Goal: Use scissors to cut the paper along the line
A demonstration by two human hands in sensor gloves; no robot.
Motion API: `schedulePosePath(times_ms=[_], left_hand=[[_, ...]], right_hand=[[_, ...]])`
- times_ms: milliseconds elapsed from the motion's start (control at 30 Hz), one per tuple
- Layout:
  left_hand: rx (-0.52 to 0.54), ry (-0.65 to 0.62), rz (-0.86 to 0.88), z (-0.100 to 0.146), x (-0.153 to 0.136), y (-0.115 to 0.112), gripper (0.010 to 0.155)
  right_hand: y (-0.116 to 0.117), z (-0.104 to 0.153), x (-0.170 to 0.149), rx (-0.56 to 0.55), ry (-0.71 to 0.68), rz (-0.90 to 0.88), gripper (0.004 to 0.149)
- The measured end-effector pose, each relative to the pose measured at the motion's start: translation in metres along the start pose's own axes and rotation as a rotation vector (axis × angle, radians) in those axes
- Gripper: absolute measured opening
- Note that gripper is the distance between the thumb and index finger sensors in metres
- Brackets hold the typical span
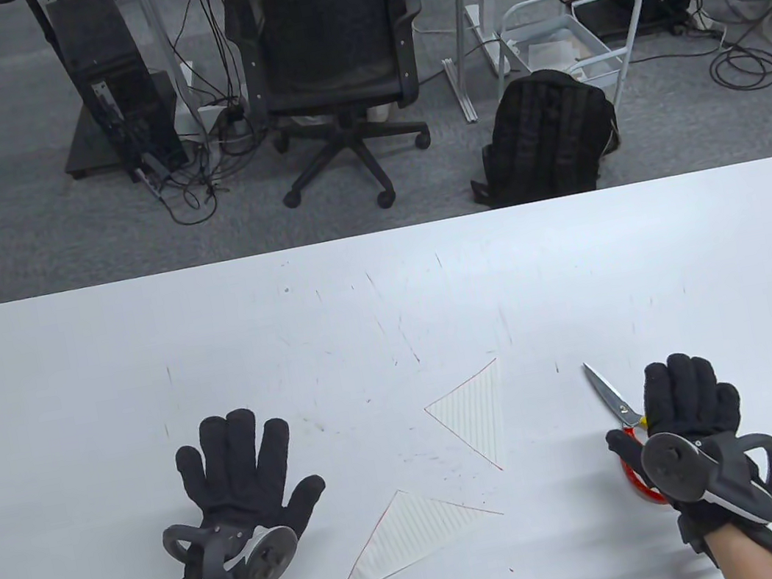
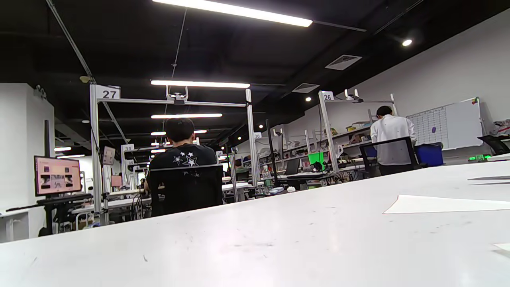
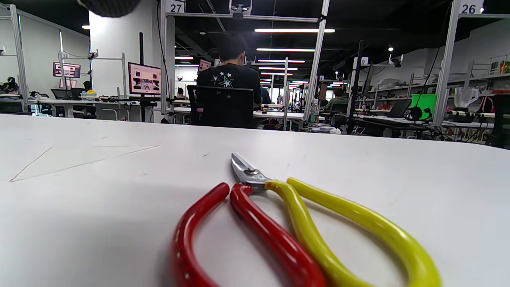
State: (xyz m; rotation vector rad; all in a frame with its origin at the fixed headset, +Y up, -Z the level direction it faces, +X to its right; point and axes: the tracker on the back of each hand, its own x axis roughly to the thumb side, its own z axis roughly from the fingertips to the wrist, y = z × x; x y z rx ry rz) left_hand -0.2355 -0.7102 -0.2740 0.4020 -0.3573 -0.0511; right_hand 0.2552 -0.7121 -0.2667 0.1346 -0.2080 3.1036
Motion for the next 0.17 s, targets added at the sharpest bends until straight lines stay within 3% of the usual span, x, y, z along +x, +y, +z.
schedulePosePath(times_ms=[167], left_hand=[[-0.039,0.009,0.02,-0.0008,-0.0006,-0.0041,0.08]], right_hand=[[0.0021,-0.0002,0.0003,0.028,0.004,-0.004,0.091]])
